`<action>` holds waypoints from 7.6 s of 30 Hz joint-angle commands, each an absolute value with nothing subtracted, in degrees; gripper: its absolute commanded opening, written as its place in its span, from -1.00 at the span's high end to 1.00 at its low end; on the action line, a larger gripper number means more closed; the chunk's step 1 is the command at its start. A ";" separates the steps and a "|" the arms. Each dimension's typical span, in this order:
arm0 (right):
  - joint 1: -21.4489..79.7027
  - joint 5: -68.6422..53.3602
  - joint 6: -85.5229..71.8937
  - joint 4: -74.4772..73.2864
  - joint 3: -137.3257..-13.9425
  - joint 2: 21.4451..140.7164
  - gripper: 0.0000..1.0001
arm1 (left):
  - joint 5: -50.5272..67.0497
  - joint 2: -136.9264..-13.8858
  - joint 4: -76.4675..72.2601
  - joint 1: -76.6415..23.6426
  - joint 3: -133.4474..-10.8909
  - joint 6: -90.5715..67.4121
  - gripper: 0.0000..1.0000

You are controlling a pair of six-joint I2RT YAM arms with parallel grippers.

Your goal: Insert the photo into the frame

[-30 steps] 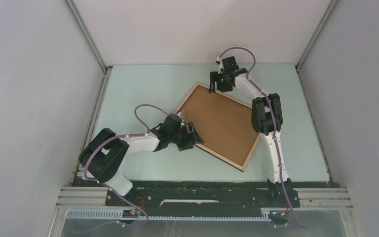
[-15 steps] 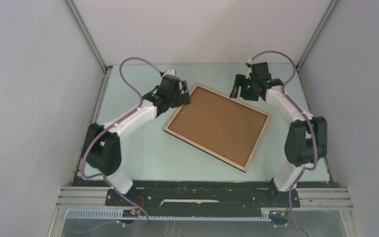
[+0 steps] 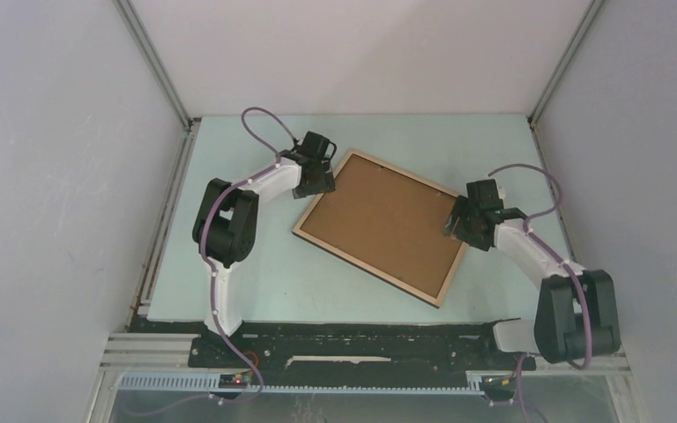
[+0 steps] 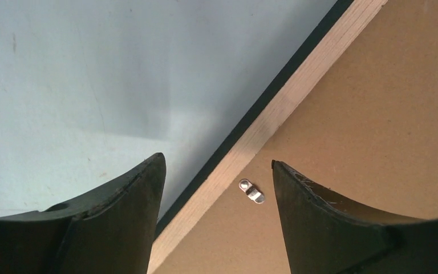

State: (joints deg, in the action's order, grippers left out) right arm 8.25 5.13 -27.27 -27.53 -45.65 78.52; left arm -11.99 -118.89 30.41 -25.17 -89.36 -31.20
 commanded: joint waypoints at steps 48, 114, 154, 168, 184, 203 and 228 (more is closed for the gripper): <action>5.69 -4.11 -34.61 -20.32 -47.97 89.63 0.27 | 7.02 -108.09 5.67 -20.74 -66.66 -45.38 -0.51; 2.20 -27.29 -13.13 -21.90 -53.91 91.63 0.01 | 16.44 -88.23 -25.72 -24.19 -30.32 -54.83 -0.44; 11.45 -4.93 -14.72 -22.62 -55.73 90.29 -0.26 | 2.80 -78.04 -18.45 -28.97 -31.05 -46.37 -0.71; 9.61 -1.15 -28.97 -5.16 -53.35 92.11 -0.47 | -13.12 -75.58 15.55 -30.81 -47.38 -42.18 -0.70; 6.68 -5.34 -23.27 -7.90 -54.94 95.28 -0.44 | -16.95 -92.78 42.99 -30.19 -62.96 -72.76 -0.30; 6.28 -6.76 -23.26 -7.54 -54.95 95.81 -0.39 | -13.84 -96.38 43.12 -26.28 -64.14 -62.01 -0.51; 6.24 -6.94 -23.19 -7.52 -54.93 95.79 -0.36 | -17.66 -99.45 43.78 -28.30 -63.81 -52.60 0.06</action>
